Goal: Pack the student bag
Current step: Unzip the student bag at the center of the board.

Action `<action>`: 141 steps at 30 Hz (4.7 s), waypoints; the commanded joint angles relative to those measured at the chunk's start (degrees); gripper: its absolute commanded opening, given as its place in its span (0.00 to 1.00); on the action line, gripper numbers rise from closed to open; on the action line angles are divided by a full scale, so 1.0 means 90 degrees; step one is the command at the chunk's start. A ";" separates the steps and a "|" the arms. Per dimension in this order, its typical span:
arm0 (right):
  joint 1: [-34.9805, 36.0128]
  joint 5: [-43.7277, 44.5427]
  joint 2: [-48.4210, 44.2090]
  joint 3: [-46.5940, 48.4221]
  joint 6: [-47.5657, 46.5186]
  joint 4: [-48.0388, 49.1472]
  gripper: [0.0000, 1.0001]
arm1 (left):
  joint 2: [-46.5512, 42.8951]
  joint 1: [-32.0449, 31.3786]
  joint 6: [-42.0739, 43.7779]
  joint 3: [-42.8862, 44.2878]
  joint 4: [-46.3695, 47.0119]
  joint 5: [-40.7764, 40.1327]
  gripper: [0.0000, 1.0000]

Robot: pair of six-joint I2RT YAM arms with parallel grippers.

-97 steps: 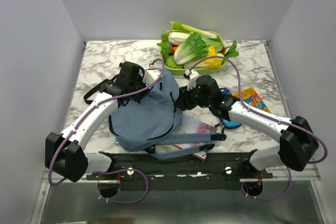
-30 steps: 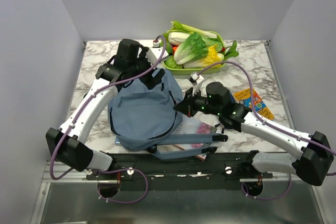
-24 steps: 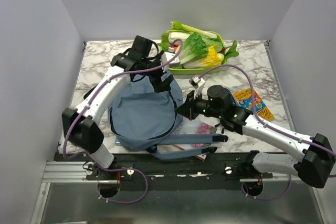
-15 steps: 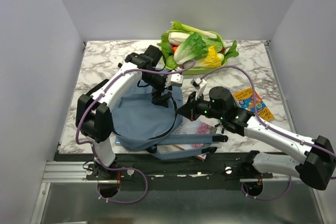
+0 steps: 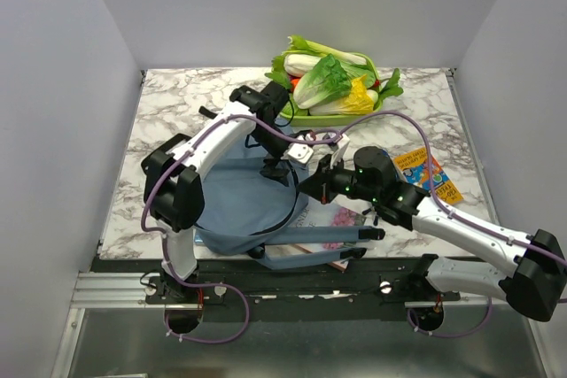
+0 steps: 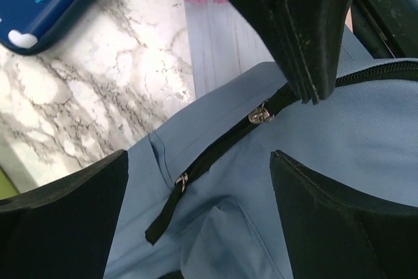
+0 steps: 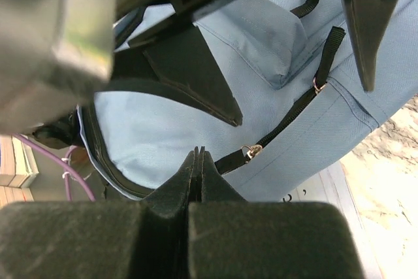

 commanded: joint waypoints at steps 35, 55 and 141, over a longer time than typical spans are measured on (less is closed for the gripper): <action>0.0052 0.0063 -0.0493 -0.0020 -0.0085 0.0160 0.01 | 0.0228 -0.0126 -0.1441 -0.0189 0.1589 -0.1536 0.00; 0.0051 0.0883 -0.0328 0.0302 -0.0183 -0.0592 0.01 | 0.0062 0.1584 -0.5663 0.0874 0.2052 -0.3346 0.00; 0.0061 0.0200 0.1762 0.1787 -0.0398 -0.1579 0.00 | -0.0661 0.0490 -0.0048 -0.1370 0.1464 -0.0297 0.66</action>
